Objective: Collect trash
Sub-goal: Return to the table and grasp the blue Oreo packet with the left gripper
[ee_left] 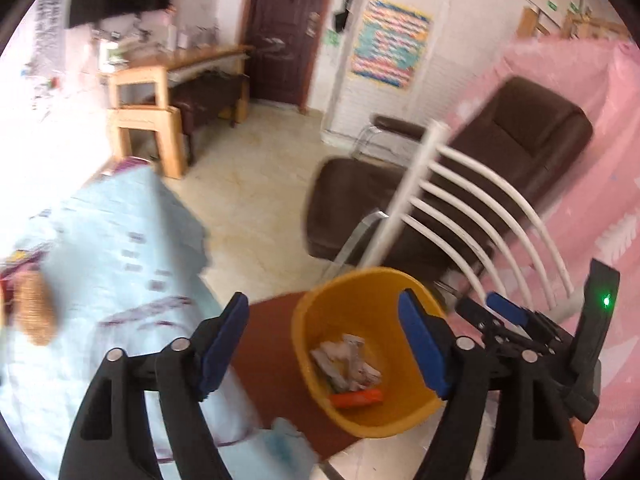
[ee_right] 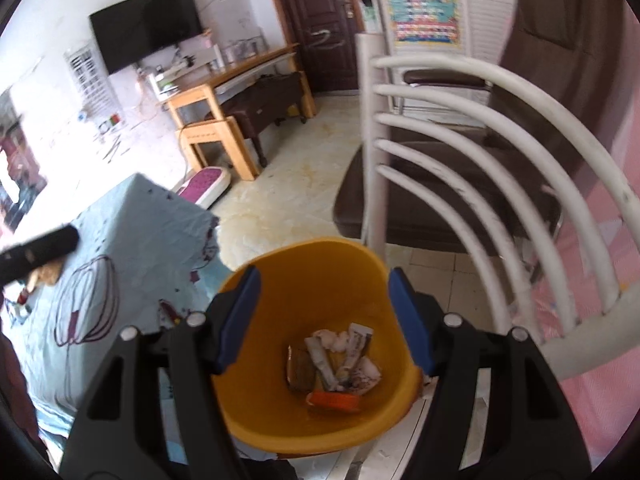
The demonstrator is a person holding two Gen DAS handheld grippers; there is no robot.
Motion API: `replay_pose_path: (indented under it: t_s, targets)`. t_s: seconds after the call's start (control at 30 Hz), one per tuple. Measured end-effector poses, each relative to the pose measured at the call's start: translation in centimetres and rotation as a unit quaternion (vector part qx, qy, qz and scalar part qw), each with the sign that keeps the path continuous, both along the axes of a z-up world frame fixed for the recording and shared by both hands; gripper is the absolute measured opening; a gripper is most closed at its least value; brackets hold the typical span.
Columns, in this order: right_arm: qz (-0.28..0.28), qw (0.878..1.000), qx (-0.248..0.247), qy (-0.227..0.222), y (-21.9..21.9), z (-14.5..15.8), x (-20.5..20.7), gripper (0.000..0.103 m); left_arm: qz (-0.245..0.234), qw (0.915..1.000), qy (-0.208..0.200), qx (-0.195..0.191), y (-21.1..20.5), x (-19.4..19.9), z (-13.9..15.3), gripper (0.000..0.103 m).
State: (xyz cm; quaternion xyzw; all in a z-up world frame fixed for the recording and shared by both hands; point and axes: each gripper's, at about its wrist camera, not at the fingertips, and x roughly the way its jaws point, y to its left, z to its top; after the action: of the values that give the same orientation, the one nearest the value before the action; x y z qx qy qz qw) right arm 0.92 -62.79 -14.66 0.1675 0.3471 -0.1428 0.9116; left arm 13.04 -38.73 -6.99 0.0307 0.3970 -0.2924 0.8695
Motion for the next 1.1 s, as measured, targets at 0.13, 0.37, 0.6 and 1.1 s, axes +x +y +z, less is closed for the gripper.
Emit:
replay_pose_path:
  t_s: [0.13, 0.37, 0.6, 1.1]
  targets:
    - [0.032, 0.999, -0.009, -0.006, 3.1, 1.5, 1.6, 0.074, 0.050, 0.9982, -0.034, -0.001, 4.7, 0.5, 2.1, 0.082]
    - [0.099, 0.995, -0.027, -0.010, 10.0, 3.9, 5.5, 0.076, 0.149, 0.9867, -0.062, 0.019, 15.1, 2.2, 4.0, 0.086]
    - [0.172, 0.984, -0.046, -0.012, 17.7, 5.8, 8.8, 0.077, 0.250, 0.9658, -0.050, 0.046, 26.3, 4.1, 3.9, 0.086]
    - [0.267, 0.962, -0.046, 0.009, 28.8, 6.9, 13.9, 0.077, 0.364, 0.9278, 0.054, 0.060, 40.1, 6.9, -0.5, 0.087]
